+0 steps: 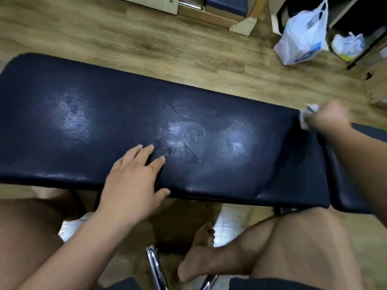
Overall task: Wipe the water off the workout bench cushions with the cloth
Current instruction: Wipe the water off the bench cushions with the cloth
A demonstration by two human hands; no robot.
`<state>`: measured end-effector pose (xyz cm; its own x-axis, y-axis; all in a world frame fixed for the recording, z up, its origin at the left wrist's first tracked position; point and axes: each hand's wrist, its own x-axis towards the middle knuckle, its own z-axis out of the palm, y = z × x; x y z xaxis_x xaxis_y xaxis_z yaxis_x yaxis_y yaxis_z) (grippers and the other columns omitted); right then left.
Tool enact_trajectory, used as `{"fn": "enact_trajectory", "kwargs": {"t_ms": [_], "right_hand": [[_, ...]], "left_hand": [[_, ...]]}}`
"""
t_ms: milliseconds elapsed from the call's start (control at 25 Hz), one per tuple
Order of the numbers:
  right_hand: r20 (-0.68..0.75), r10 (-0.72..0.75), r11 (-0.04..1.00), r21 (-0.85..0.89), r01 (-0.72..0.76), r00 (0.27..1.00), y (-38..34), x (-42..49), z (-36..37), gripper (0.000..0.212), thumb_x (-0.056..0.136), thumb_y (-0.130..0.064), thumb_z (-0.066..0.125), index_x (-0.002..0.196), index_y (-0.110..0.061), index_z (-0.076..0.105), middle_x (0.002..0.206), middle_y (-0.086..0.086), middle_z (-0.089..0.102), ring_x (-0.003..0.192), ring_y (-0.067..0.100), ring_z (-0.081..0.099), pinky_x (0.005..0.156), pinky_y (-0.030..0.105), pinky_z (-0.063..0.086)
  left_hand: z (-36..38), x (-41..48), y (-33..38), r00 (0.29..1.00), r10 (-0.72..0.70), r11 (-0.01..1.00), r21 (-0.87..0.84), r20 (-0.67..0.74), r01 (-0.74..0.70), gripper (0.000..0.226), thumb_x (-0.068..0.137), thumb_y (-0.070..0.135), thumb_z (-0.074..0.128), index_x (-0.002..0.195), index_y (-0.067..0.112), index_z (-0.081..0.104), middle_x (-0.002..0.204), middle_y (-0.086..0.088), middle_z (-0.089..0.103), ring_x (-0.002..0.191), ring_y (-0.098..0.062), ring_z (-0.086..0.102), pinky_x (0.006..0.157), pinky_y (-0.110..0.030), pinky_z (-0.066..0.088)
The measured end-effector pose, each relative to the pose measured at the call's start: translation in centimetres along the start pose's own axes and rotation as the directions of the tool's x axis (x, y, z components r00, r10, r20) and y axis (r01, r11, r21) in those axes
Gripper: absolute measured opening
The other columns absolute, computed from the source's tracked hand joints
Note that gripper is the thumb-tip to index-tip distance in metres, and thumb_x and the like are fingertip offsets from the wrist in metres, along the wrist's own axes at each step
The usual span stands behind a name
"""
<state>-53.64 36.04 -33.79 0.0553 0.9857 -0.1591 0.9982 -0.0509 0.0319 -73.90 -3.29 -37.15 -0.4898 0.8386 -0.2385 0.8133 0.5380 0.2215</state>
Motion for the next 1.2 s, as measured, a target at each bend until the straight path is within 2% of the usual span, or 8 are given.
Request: {"fn": "enact_trajectory", "kwargs": {"t_ms": [40,120,280,440,720,920,1000,1200], "right_hand": [[0.002,0.034,0.999,-0.040,-0.034,0.999,0.7,-0.5,-0.4,0.039,0.079,-0.030,0.068,0.101,0.001,0.064,0.084,0.015,0.057,0.077,0.031,0.055,0.066,0.034,0.041],[-0.029,-0.060,0.997,-0.050,0.058,0.998,-3.1,-2.8,0.4,0.035,0.081,-0.029,0.066,0.100,0.001,0.065,0.079,0.017,0.057,0.078,0.035,0.058,0.065,0.034,0.041],[-0.079,-0.348,0.931,0.084,0.354,0.934,-17.9,-11.3,3.3,0.041,0.078,-0.038,0.068,0.100,-0.003,0.068,0.103,0.021,0.068,0.099,0.038,0.065,0.077,0.038,0.051],[-0.070,-0.499,0.840,0.204,0.503,0.863,-31.5,-21.4,4.5,0.037,0.082,-0.032,0.068,0.112,-0.011,0.064,0.119,0.016,0.064,0.111,0.033,0.061,0.087,0.034,0.051],[-0.035,-0.693,0.678,0.305,0.669,0.720,-46.5,-34.0,5.5,0.033,0.082,-0.023,0.068,0.113,-0.016,0.062,0.121,0.008,0.062,0.113,0.026,0.060,0.079,0.027,0.048],[0.059,-0.794,0.542,0.519,0.661,0.605,-48.9,-41.2,8.4,0.032,0.086,-0.041,0.065,0.105,-0.016,0.063,0.095,0.006,0.061,0.092,0.023,0.063,0.065,0.023,0.042],[0.020,-0.780,0.564,0.459,0.687,0.626,-46.0,-39.3,8.3,0.032,0.083,-0.040,0.068,0.104,-0.016,0.063,0.103,0.009,0.063,0.095,0.028,0.062,0.068,0.026,0.042],[0.046,-0.454,0.876,0.204,0.436,0.890,-28.4,-24.8,5.0,0.047,0.070,-0.048,0.072,0.069,-0.006,0.051,0.080,0.013,0.057,0.073,0.027,0.055,0.062,0.029,0.037]], "left_hand": [[-0.2,-0.8,-1.3,1.000,0.005,1.000,0.006,0.006,-0.005,0.082,0.075,0.062,0.066,0.146,0.033,0.037,0.159,0.001,0.023,0.147,-0.024,0.012,0.116,-0.043,0.023],[-0.5,-1.8,-4.0,0.998,0.000,0.998,0.064,0.056,-0.004,0.092,0.073,0.063,0.067,0.150,0.037,0.025,0.161,-0.002,0.014,0.147,-0.031,0.004,0.118,-0.050,0.016],[-1.7,-2.4,-6.5,0.980,0.026,0.988,0.145,0.195,-0.055,0.104,0.078,0.062,0.063,0.150,0.041,-0.008,0.160,-0.001,-0.015,0.145,-0.035,-0.015,0.119,-0.055,0.004],[-2.3,-3.2,-8.8,0.984,-0.009,0.995,0.104,0.178,-0.009,0.102,0.080,0.056,0.065,0.151,0.036,-0.006,0.159,-0.005,-0.015,0.145,-0.038,-0.015,0.117,-0.058,0.005],[-2.2,-3.9,-11.0,0.964,0.084,0.993,0.057,0.252,-0.102,0.093,0.088,0.036,0.062,0.152,0.027,-0.004,0.159,-0.010,-0.021,0.143,-0.044,-0.020,0.114,-0.063,-0.003],[-1.3,-3.9,-12.4,0.971,0.147,0.975,0.136,0.187,-0.174,0.074,0.093,0.036,0.044,0.153,0.021,0.004,0.161,-0.013,-0.002,0.144,-0.043,-0.011,0.113,-0.062,-0.005],[-1.4,-3.9,-12.3,0.966,0.171,0.970,0.141,0.196,-0.201,0.070,0.094,0.035,0.045,0.153,0.022,0.010,0.160,-0.013,-0.001,0.143,-0.044,-0.009,0.112,-0.064,0.000],[-1.8,-4.7,-12.3,0.971,0.161,0.975,0.122,0.178,-0.184,0.101,0.079,0.037,0.072,0.152,0.027,0.003,0.161,-0.010,-0.011,0.145,-0.042,-0.009,0.115,-0.059,0.007]]}}
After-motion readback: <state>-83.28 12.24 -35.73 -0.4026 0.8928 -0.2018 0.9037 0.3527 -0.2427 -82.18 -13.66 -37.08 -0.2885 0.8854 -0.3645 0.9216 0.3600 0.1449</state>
